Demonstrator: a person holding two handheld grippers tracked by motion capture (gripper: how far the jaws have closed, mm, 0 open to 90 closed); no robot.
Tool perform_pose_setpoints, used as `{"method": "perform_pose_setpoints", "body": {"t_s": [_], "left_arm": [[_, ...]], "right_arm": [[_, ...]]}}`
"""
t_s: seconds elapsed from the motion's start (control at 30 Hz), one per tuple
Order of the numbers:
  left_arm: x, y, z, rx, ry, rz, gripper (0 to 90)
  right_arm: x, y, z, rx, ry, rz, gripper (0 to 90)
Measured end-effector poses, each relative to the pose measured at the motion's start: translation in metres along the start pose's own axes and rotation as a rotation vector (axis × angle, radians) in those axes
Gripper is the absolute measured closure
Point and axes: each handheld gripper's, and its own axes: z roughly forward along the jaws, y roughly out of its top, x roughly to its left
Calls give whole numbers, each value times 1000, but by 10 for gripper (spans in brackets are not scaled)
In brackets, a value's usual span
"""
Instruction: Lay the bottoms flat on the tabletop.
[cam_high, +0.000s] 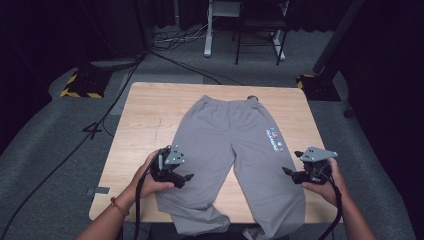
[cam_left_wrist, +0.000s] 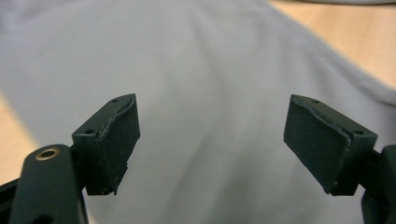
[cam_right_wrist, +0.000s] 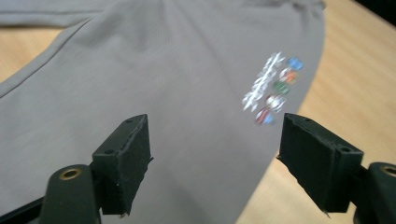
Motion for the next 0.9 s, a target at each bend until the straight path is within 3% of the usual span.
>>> {"method": "perform_pose_setpoints", "body": {"t_s": [0.17,0.33,0.47,0.63,0.73,0.9], "left_arm": [[22,-3,-5,21,52,-21,189],[39,-16,-14,23,107,-60,191],[49,-32,-15,46,135,-92,192],[55,-49,-17,59,124,-147,192],[54,-57,-20,56,155,-133,201],[52,-72,-22,65,142,-166,193]], "right_arm": [[-18,10,6,7,-50,6,252],[-38,-1,5,2,-111,73,252],[-49,-19,-1,6,-151,130,253],[-54,-45,-8,20,-164,189,251],[-55,-60,-12,20,-168,230,250],[-56,-80,-18,18,-175,276,248]]}}
